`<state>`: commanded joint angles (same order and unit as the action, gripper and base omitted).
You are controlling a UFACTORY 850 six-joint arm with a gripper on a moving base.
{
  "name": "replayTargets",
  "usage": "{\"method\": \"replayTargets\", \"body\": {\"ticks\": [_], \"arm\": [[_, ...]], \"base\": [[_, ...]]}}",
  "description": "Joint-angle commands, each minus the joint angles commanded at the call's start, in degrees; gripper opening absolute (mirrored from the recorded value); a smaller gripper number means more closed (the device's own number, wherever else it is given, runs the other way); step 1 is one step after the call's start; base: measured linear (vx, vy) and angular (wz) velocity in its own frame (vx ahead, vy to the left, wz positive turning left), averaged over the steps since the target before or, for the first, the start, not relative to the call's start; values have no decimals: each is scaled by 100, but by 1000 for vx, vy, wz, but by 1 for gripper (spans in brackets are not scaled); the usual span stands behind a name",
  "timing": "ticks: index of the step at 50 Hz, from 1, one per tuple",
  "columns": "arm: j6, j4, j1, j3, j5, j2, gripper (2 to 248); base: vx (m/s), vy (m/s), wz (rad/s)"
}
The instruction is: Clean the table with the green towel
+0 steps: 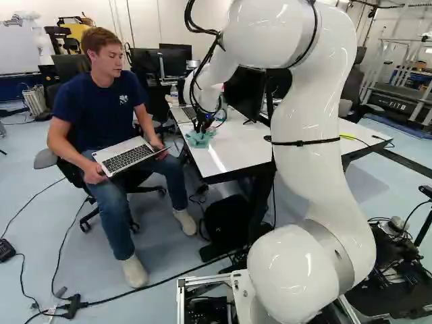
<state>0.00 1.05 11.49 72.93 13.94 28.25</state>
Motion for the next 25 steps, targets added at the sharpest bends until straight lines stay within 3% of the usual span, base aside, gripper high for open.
{"method": "replayTargets", "body": {"ticks": [25], "arm": [[0, 0, -423, 119, 0, 89, 39]], "base": [[0, 0, 0]]}}
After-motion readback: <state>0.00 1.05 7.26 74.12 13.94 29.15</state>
